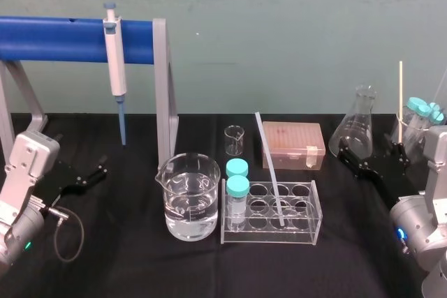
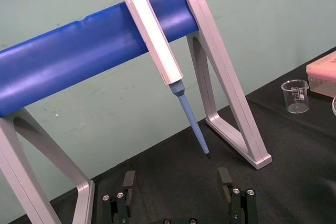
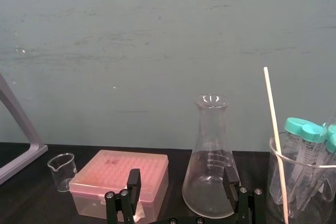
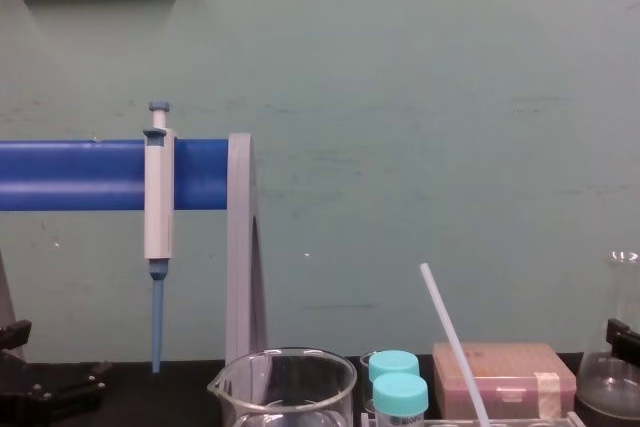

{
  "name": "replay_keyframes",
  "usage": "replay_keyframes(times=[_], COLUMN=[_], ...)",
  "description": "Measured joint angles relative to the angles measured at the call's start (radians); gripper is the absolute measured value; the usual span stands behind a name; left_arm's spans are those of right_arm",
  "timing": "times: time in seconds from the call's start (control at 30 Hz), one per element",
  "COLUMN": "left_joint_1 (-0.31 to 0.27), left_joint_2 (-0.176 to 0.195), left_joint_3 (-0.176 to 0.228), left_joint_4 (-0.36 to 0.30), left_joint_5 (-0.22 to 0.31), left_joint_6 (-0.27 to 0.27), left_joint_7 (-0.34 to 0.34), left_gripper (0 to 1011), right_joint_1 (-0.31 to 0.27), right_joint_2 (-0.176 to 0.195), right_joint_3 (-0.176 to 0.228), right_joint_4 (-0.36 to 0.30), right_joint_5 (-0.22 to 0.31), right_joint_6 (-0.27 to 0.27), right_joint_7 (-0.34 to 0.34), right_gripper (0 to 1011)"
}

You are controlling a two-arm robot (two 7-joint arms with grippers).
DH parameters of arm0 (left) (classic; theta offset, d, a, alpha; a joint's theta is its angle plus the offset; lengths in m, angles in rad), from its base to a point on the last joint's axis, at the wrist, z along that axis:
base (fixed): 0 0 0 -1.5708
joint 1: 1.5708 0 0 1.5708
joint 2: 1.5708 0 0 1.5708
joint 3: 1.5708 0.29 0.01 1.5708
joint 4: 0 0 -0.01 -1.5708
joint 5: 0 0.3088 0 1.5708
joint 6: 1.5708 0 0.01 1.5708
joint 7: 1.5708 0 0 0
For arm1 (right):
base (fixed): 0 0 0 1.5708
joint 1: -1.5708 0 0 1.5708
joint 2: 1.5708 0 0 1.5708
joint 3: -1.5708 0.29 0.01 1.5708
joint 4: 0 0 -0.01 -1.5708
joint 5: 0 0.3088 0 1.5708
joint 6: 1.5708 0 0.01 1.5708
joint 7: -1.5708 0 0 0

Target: Pick up the stirring rod with one hand, then place it down.

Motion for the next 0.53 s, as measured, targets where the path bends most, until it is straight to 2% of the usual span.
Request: replay_keyframes(times=[0.53], left_joint_1=[0.000], left_joint_2=[0.000], left_joint_3=[0.000], left_joint_4=[0.000], left_joint_5=[0.000], left_joint_6=[0.000], left_joint_7=[0.000], left_gripper=[1000], right_joint_1=[0.001], right_joint_2=[0.001], right_joint_3=[-0.002], right_joint_4=[-0.002], right_joint_5=[0.002], right_joint_6=[-0.001], right_joint_7=[0.002], right_gripper=[1002])
